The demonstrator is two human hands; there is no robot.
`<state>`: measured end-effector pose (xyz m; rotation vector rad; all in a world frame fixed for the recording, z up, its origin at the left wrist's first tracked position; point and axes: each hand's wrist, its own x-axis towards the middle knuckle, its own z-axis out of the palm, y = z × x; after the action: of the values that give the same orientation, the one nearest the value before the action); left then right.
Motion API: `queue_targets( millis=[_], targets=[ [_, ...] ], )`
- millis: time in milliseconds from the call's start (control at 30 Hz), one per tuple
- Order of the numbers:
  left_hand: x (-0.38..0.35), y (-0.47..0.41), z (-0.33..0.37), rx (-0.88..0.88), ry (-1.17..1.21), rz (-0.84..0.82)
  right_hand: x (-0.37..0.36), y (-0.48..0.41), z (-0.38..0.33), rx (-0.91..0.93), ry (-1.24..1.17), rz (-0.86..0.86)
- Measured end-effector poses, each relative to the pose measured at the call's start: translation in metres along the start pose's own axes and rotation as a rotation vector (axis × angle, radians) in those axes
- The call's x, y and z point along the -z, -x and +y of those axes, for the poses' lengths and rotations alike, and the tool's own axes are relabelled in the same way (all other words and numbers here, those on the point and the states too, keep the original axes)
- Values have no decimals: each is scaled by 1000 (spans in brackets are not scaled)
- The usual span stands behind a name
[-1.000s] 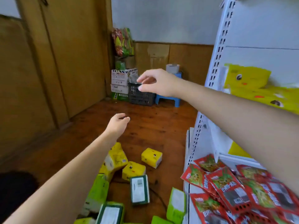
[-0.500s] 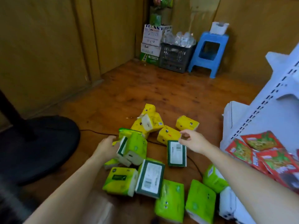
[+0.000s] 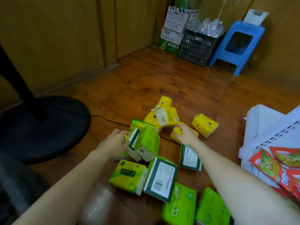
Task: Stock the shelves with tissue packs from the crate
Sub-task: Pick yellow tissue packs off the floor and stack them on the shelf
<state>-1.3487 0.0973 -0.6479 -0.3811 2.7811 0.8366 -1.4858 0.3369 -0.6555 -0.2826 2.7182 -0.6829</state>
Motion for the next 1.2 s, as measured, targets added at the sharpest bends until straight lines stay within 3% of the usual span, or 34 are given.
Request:
queue_targets(
  millis=[200, 533, 900, 1200],
  targets=[
    [-29, -4, -7, 234, 261, 175, -44, -47, -7, 28, -50, 38],
    [-58, -6, -8, 202, 239, 75, -67, -72, -9, 124, 146, -3],
    [-40, -11, 9, 183, 237, 58, -59, -54, -9, 121, -159, -5],
    [-26, -2, 24, 93, 99, 12, -14, -20, -10, 274, 24, 4]
  ],
)
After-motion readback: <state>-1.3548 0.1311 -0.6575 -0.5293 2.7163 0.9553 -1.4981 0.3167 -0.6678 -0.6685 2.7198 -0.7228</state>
